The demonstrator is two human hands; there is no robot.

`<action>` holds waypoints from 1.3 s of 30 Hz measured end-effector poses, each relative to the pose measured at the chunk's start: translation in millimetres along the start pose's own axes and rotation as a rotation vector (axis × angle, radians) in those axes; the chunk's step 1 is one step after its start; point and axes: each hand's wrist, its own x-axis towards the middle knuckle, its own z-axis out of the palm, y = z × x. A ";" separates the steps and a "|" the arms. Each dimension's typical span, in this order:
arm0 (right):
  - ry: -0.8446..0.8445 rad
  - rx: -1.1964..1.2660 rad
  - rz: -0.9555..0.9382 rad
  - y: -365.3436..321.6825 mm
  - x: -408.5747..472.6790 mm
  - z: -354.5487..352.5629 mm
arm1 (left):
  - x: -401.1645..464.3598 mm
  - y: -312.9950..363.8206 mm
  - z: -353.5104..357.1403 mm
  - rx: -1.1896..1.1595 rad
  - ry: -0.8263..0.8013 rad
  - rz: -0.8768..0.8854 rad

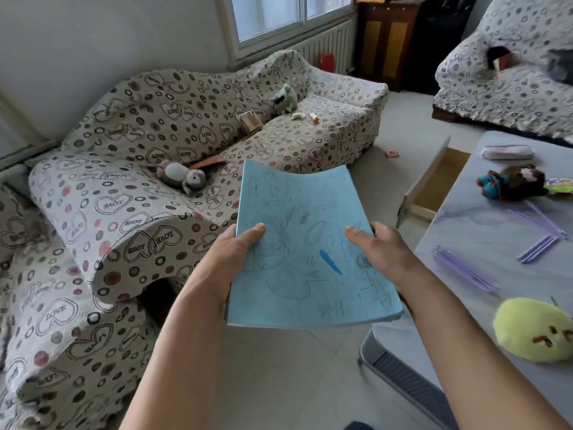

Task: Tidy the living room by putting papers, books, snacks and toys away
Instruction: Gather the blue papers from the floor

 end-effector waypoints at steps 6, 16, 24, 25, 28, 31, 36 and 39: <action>0.066 0.042 0.049 -8.3 94.1 -4.9 | 105.3 31.0 20.0 0.028 -0.075 -0.013; 0.251 0.022 0.123 -35.5 275.8 -71.9 | 303.9 95.8 116.7 0.158 -0.187 -0.038; 0.333 0.092 0.137 -52.3 383.0 -101.3 | 415.0 143.7 170.0 0.216 -0.228 -0.067; 0.343 0.092 0.148 -53.1 399.4 -104.5 | 431.2 151.0 176.8 0.245 -0.239 -0.077; 0.365 0.107 0.177 -54.2 449.3 -115.7 | 484.3 170.1 199.2 0.332 -0.265 -0.068; 0.392 0.165 0.221 -53.5 500.0 -127.6 | 541.1 190.5 226.6 0.399 -0.321 -0.060; 0.477 0.246 0.308 -45.0 573.7 -161.2 | 628.4 213.3 287.4 0.535 -0.439 -0.059; 0.523 0.268 0.347 -35.0 602.4 -186.2 | 667.8 214.4 329.4 0.602 -0.501 -0.051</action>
